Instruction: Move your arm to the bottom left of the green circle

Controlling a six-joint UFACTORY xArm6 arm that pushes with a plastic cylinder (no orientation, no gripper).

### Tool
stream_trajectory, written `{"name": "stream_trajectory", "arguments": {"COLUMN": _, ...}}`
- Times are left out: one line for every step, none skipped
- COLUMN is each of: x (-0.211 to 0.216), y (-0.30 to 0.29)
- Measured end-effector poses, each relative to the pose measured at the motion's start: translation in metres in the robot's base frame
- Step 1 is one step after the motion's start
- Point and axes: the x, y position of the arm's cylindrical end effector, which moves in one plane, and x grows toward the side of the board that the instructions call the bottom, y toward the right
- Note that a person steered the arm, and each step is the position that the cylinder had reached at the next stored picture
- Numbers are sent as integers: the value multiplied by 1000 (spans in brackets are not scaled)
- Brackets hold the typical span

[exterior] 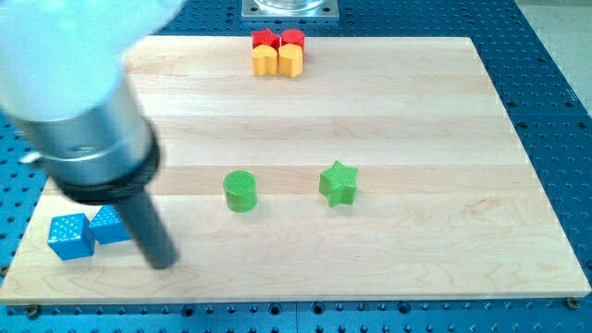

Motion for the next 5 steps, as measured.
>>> {"name": "stream_trajectory", "arguments": {"x": 0, "y": 25}}
{"name": "stream_trajectory", "arguments": {"x": 0, "y": 38}}
{"name": "stream_trajectory", "arguments": {"x": 0, "y": 37}}
{"name": "stream_trajectory", "arguments": {"x": 3, "y": 37}}
{"name": "stream_trajectory", "arguments": {"x": 10, "y": 37}}
